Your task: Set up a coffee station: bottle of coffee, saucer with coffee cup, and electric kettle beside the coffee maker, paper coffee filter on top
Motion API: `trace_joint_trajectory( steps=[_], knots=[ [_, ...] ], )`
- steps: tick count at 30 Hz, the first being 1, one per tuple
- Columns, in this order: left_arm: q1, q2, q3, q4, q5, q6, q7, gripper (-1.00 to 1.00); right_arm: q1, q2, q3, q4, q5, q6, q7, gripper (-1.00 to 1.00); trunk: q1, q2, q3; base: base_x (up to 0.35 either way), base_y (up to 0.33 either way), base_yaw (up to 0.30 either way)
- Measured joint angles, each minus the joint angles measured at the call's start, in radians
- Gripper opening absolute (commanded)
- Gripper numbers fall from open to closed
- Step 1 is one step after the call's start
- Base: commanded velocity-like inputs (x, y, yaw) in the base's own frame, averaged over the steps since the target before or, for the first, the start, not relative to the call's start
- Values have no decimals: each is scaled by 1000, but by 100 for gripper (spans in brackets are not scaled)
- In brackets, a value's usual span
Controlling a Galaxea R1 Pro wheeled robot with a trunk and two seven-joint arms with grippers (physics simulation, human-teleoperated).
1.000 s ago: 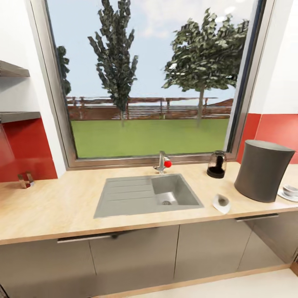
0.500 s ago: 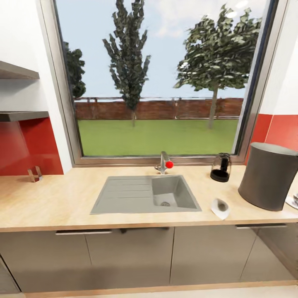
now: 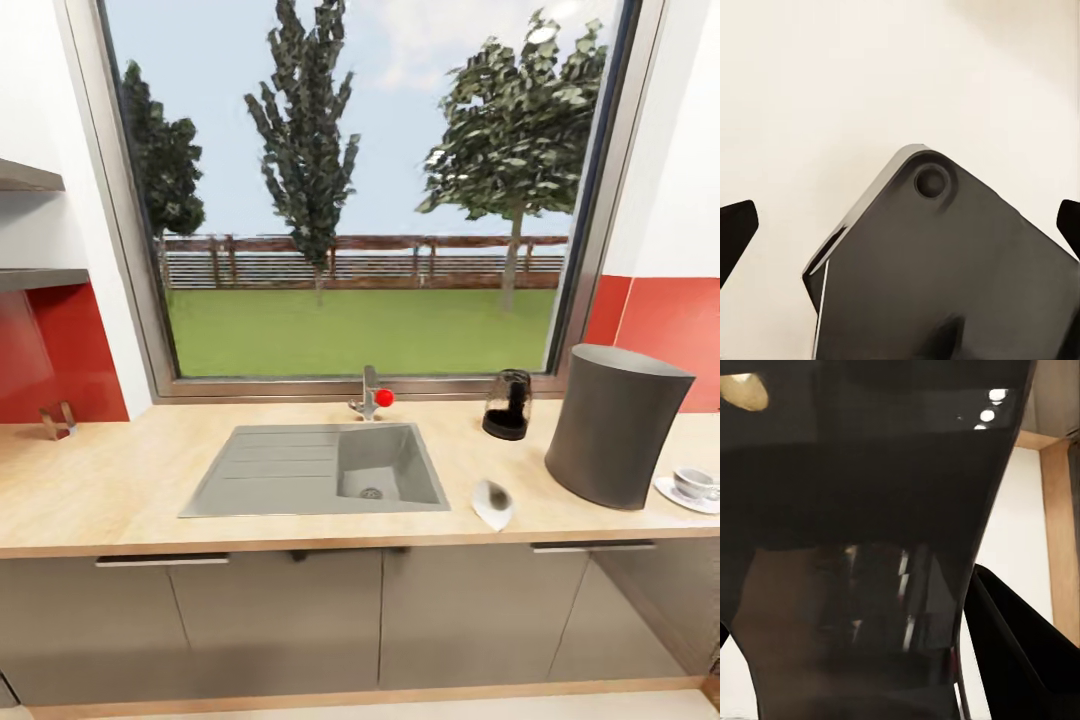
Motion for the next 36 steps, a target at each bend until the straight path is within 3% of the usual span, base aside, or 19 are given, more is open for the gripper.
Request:
trace_joint_trajectory(
  steps=[12, 13, 15, 20, 21, 23, 24, 25, 26, 27, 29, 31, 33, 36],
  knots=[
    [0, 0, 0, 1, 1, -20, -3, 100, 0, 17, -1, -1, 2, 18, 10, -100, 0, 0, 0, 0, -171, 0],
    [0, 1, 1, 0, 1, -21, -3, 100, -2, 18, -6, -7, 5, -66, 10, -100, 0, 0, 0, 0, 0, 0],
    [0, 1, 1, 0, 1, -21, -3, 100, -2, 15, -11, -15, 2, -73, 12, -100, 0, 0, 0, 0, 0, 0],
    [0, 1, 1, 0, 2, -20, -3, 100, -3, 11, -56, -167, -40, -47, 45, -100, 0, 0, 0, 0, 0, 0],
    [0, 1, 1, 0, 2, -20, -3, 100, -3, 10, -58, -219, -44, -19, 49, -100, 0, 0, 0, 0, 0, 0],
    [0, 1, 1, 0, 2, -20, -4, 100, -3, 9, -85, -465, -61, 133, 53, -100, 0, 0, 0, 0, 0, 0],
    [0, 1, 1, 0, 1, -20, -4, 100, -3, 7, -116, -616, -94, 239, 55, -100, 0, 0, 0, 0, 0, 0],
    [0, 1, 1, 0, 1, -20, -4, 100, -2, 7, -124, -732, -114, 292, 62, -100, 0, 0, 0, 0, 0, 0],
    [0, 1, 1, 0, 1, -20, -4, 100, -2, 7, -127, -754, -123, 317, 68, -100, 0, 0, 0, 0, 0, 0],
    [1, 1, 1, -1, 0, -20, -4, 100, -1, 6, -137, -804, -139, 391, 100, -100, 0, 0, 0, 0, 0, 0],
    [1, 1, 1, 0, 0, -20, -4, 100, -2, 5, -146, -1025, -159, 459, 125, -100, 0, 0, 0, 0, 0, 0],
    [0, 1, 1, -1, 0, -20, -4, 100, 1, 2, -166, -1167, -198, 547, 137, -100, 0, 0, 0, 0, 0, 0],
    [1, 1, 1, -2, 0, -20, -4, 100, 12, -4, -204, -1267, -230, 623, 142, -100, 0, -1, 0, 0, 0, 0],
    [1, 1, 1, -4, 0, -20, -4, 100, 29, -10, -319, -1404, -263, 750, 170, -100, 0, 0, 0, 0, 0, 0]
  ],
)
